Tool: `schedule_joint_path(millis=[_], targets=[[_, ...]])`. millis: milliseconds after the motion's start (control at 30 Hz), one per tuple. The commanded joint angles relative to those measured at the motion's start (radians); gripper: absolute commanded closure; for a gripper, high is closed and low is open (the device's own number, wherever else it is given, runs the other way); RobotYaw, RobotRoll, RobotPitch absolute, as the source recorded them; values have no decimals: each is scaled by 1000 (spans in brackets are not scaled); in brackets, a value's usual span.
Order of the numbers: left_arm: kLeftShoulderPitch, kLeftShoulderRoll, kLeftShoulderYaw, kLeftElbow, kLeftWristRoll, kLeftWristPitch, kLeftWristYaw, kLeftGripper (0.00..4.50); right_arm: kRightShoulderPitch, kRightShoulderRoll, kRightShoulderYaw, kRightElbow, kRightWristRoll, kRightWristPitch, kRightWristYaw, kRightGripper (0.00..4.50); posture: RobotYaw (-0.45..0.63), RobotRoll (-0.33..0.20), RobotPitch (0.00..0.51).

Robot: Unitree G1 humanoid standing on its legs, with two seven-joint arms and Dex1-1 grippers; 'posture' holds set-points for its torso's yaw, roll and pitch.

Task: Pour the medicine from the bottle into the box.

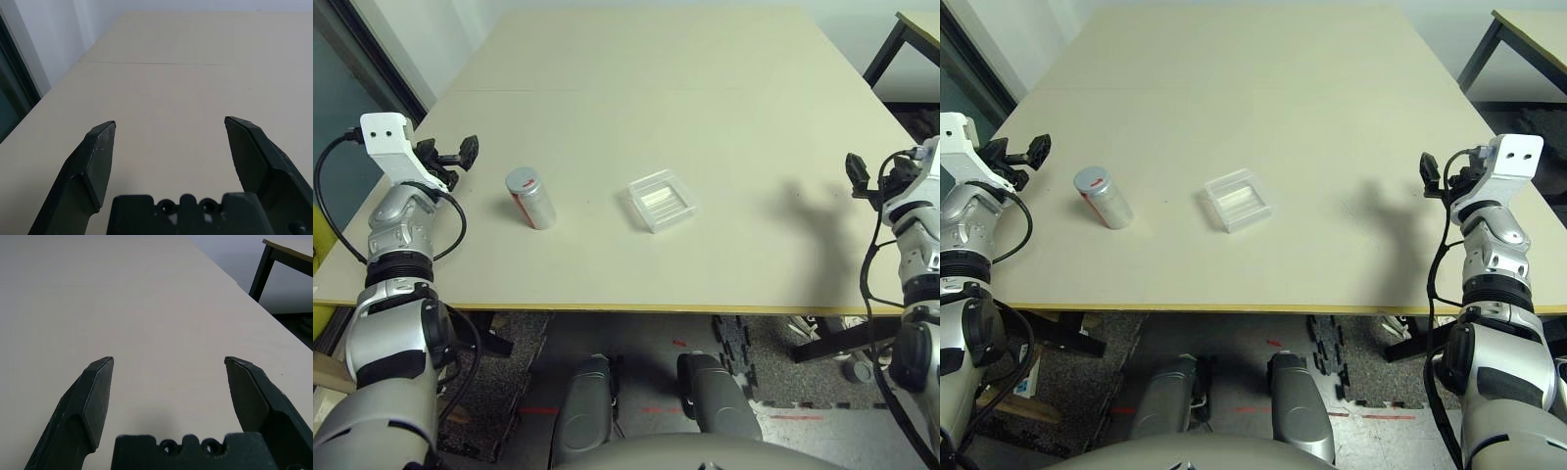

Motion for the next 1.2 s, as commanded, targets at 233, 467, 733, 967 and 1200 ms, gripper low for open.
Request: schedule_joint_path(millis=[233,467,733,967,1200], targets=[[-18,11,-6,44,12,-10,-7,40,-9,-4,1,24,0,0,0,0,-147,0,111],[-28,39,-11,48,11,14,-73,40,-31,29,6,29,16,-18,64,0,-125,0,103],[-31,73,-2,40,1,36,-117,40,-26,83,54,-66,66,15,326,0,-115,0,88],[-30,78,-2,-7,-18,76,-189,40,45,107,132,-291,158,138,622,0,-109,0,86],[8,77,4,-102,-65,161,-297,40,101,114,198,-491,224,239,805,0,-97,0,93]])
